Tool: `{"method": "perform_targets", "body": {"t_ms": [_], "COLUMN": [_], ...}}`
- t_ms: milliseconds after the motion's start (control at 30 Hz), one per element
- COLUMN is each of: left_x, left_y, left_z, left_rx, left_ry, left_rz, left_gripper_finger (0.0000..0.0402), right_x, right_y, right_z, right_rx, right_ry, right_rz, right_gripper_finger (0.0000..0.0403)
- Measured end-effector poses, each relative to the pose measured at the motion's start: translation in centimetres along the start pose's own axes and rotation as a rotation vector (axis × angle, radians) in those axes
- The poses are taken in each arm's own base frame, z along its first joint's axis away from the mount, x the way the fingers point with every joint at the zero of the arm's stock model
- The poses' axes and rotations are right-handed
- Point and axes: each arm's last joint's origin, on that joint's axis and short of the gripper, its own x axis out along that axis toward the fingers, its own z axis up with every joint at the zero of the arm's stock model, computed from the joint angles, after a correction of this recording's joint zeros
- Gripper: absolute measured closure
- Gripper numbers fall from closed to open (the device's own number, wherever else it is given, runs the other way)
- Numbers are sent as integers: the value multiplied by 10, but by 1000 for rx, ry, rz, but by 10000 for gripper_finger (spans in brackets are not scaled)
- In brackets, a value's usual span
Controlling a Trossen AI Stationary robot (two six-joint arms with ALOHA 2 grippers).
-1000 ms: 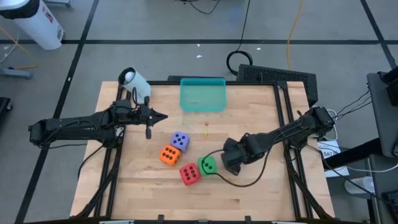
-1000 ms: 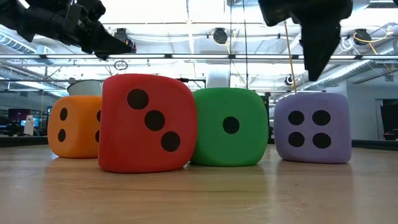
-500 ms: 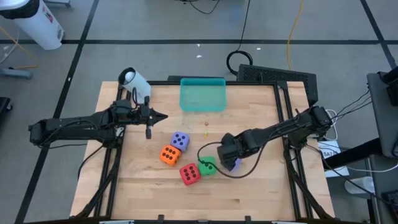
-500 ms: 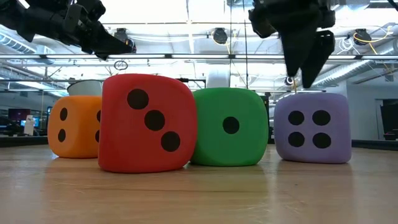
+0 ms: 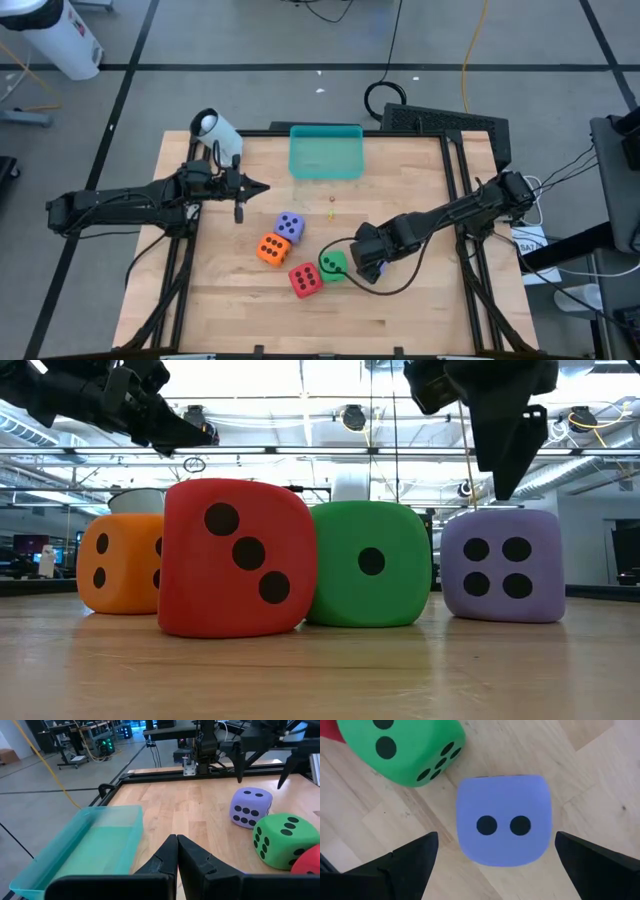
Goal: Pick & Place Dice
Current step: Put the large blue dice into the blue bin
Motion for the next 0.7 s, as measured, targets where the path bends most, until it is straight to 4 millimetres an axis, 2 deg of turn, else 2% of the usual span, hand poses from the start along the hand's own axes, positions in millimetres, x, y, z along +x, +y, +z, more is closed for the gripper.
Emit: {"method": "perform_targets", "body": {"t_ms": [267,700], "left_x": [0,0], "left_y": [0,0], "left_z": [0,0], "left_rx": [15,12], "left_ry": [0,0], "left_rz": [0,-1], "left_gripper_finger": [380,380], "right_x": [21,34], "right_y": [-6,-9], "right_z": [-6,-9], "right_rx": [-28,-91], "right_ry": [14,15], "right_rz": [-16,10], "right_gripper_finger": [12,12]}}
